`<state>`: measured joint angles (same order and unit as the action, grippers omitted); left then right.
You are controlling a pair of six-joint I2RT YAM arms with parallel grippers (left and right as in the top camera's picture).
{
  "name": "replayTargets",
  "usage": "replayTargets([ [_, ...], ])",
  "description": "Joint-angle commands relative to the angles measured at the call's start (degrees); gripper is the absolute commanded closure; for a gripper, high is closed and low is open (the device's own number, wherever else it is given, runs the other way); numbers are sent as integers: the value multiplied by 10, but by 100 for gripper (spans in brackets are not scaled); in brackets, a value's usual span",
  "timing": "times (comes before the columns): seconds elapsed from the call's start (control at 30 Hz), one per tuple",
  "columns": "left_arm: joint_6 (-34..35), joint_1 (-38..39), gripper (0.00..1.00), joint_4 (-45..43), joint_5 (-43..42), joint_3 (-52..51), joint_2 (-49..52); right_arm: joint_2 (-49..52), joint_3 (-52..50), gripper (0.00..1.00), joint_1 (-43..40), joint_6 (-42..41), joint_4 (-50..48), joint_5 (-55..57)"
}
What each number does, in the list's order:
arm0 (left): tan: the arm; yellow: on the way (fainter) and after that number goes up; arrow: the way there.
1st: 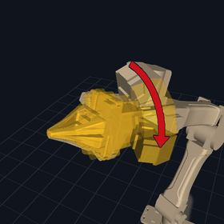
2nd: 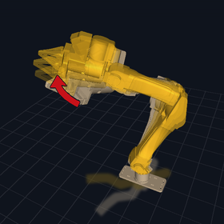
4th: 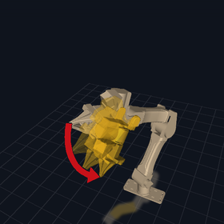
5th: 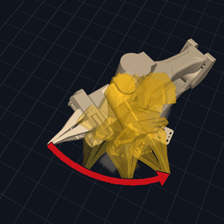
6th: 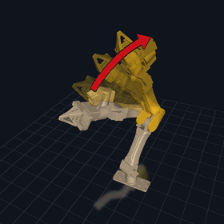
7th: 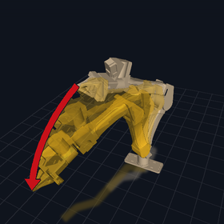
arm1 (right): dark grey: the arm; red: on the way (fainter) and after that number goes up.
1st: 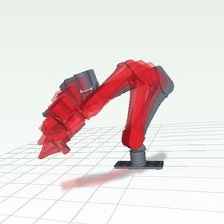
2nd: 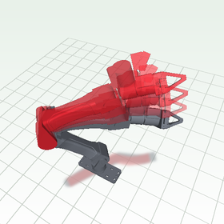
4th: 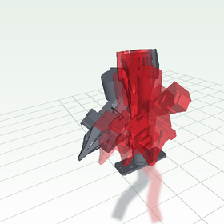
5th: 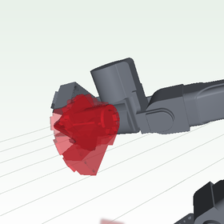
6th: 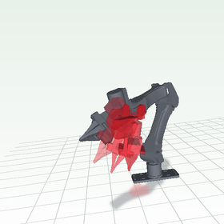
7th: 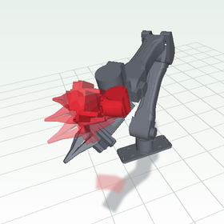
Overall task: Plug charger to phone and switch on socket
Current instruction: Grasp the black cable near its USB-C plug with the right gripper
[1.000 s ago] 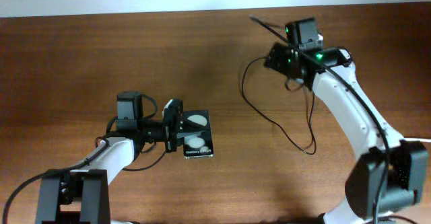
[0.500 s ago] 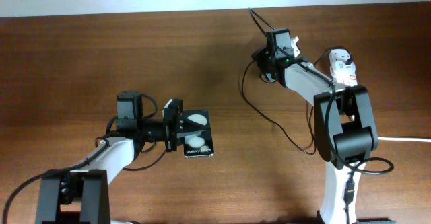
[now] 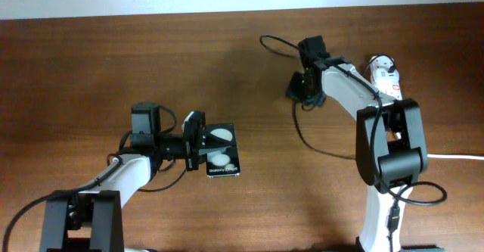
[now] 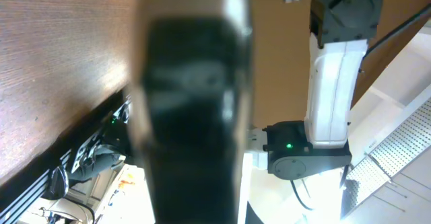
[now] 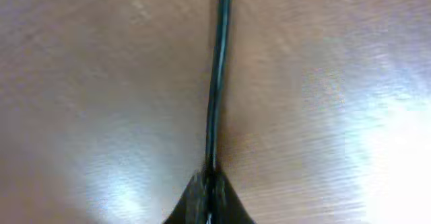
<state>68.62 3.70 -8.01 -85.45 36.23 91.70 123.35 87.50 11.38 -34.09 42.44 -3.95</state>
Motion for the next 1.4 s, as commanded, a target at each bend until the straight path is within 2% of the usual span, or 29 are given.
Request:
replayTargets([
  [0.0, 3, -1, 100, -1, -16, 7, -3, 31, -30, 96, -2, 24, 63, 27],
  [0.17, 3, -1, 100, -1, -15, 7, -3, 31, -30, 96, -2, 24, 175, 27],
  [0.23, 3, -1, 100, -1, -15, 7, -3, 31, -30, 96, -1, 87, 178, 24],
  [0.27, 3, -1, 100, -1, -15, 7, -3, 31, -30, 96, -1, 145, 180, 7],
  [0.37, 3, -1, 100, -1, -15, 7, -3, 31, -30, 96, -1, 284, 185, -79],
  [0.47, 3, -1, 100, -1, -15, 7, -3, 31, -30, 96, -1, 334, 185, -79],
  [0.5, 3, -1, 100, -1, -15, 7, -3, 31, -30, 89, -1, 335, 182, -78],
  [0.53, 3, -1, 100, -1, -15, 7, -3, 31, -30, 61, -1, 335, 182, -79],
  [0.57, 3, -1, 100, -1, -15, 7, -3, 31, -30, 40, -1, 335, 182, -78],
  [0.6, 3, -1, 100, -1, -15, 7, -3, 31, -30, 13, -1, 334, 180, -79],
  [0.63, 3, -1, 100, -1, -15, 7, -3, 31, -30, 1, -1, 334, 176, -79],
  [0.77, 3, -1, 100, -1, -7, 7, -3, 31, -29, 1, -2, 334, 108, -70],
  [0.8, 3, -1, 100, -1, -7, 7, -3, 31, -29, 1, -2, 305, 94, -32],
  [0.83, 3, -1, 100, -1, -7, 7, -3, 31, -29, 1, -2, 212, 82, 62],
  [0.87, 3, -1, 100, -1, -7, 7, -3, 31, -29, 2, -2, 149, 75, 98],
  [0.93, 3, -1, 100, -1, -7, 7, -3, 31, -30, 18, -1, 120, 77, 96],
  [1.0, 3, -1, 100, -1, -7, 7, -3, 31, -33, 29, 0, 119, 77, 76],
  [1.03, 3, -1, 100, -1, -7, 7, -3, 31, -39, 39, 0, 119, 77, 72],
  [1.1, 3, -1, 100, -1, -7, 7, -3, 31, -48, 43, 2, 119, 71, 72],
  [1.23, 3, -1, 100, -1, -7, 7, -3, 31, -74, 63, 3, 119, 46, 72],
  [1.37, 3, -1, 100, -1, -7, 7, -3, 31, -74, 78, 3, 119, 42, 72],
])
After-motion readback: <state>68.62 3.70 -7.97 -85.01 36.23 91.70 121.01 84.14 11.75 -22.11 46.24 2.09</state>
